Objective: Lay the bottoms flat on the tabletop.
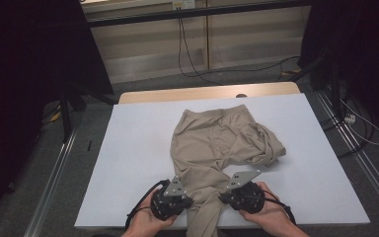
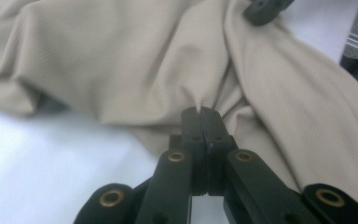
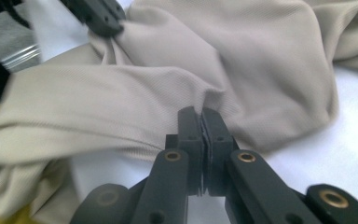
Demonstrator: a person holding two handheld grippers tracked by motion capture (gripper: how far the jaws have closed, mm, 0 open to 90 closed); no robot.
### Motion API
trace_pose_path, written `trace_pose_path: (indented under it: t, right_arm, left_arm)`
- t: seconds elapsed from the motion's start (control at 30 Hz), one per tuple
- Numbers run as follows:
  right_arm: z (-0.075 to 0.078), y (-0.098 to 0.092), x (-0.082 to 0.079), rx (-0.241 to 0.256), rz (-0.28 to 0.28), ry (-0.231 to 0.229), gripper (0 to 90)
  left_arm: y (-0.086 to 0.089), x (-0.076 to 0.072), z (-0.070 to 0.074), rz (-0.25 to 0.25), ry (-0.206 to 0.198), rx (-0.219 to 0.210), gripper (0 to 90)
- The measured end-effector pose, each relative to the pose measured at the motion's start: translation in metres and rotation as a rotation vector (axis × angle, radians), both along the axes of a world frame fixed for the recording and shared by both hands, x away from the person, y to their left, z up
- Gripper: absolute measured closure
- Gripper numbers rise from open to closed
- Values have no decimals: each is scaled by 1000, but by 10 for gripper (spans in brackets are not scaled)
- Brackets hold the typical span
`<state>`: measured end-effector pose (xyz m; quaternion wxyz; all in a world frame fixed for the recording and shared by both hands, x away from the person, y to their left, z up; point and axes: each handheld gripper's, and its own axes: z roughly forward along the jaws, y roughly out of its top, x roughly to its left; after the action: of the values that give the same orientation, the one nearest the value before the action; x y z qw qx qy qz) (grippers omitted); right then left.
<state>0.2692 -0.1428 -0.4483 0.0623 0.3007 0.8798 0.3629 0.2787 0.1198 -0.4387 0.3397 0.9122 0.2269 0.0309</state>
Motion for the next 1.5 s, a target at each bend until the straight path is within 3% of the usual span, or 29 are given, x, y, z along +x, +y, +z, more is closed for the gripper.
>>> trace_pose_path:
  t: [0.17, 0.23, 0.33, 0.43, 0.5, 0.53, 0.57, 0.67, 0.73, 0.8, 0.83, 0.9, 1.0, 1.07, 1.1, 1.13, 1.17, 1.23, 1.4, 1.5]
  right_arm:
    - [1, -6, -17, 14, 21, 10, 882]
    - [4, -5, -31, 29, 55, 10, 882]
    - [5, -3, -39, 31, 79, 15, 881]
    - [3, -3, -47, 31, 101, 21, 850]
    - [8, -4, -45, 52, 79, 9, 712]
    - [8, -4, -45, 52, 79, 9, 712]
    - [13, -6, -38, 76, 47, -16, 626]
    - [15, -10, -29, 95, 12, -27, 652]
    - [14, -13, -19, 79, -15, -30, 644]
    - [11, -15, -10, 55, -39, -29, 646]
    - [6, -15, -3, 12, -63, -34, 598]
    - [0, -13, 0, -20, -83, -25, 573]
    - [-4, -11, -1, -25, -88, -44, 568]
    - [-3, -8, -4, -27, -73, -51, 735]
    - [-3, -5, -8, -33, -72, -55, 879]
    - [-3, -5, -8, -33, -72, -55, 879]
    - [-1, -3, -10, -56, -82, -58, 896]
    - [0, -5, -14, -63, -88, -56, 899]
    - [2, -12, -25, -45, -75, -31, 900]
    - [3, -12, -31, -13, -66, -25, 899]
  left_arm:
    - [11, -14, 7, -5, 26, -38, 900]
    - [15, -22, 6, -12, 38, -27, 900]
    - [18, -30, 5, -31, 66, -26, 900]
    - [18, -34, 5, -33, 59, -41, 894]
    - [20, -29, 8, -27, 50, -69, 801]
    - [21, -26, 10, -20, 51, -89, 801]
    - [22, -23, 12, -5, 47, -109, 737]
    - [27, -13, 19, 28, 29, -155, 711]
    - [31, -5, 21, 63, 26, -177, 682]
    - [32, 2, 19, 83, 3, -145, 666]
    - [31, 6, 16, 99, 11, -122, 633]
    - [25, 13, 7, 126, 21, -58, 560]
    - [14, 15, -6, 109, 1, -9, 508]
    - [9, 12, -5, 105, -38, 22, 490]
    - [7, 9, -5, 112, -52, 39, 580]
    - [6, 8, -4, 105, -52, 44, 580]
    - [4, 5, -3, 109, -64, 48, 879]
    - [4, 1, -3, 93, -96, 67, 900]
    - [13, 6, -1, 111, -32, 45, 900]
    - [19, 4, 0, 123, -31, 50, 900]
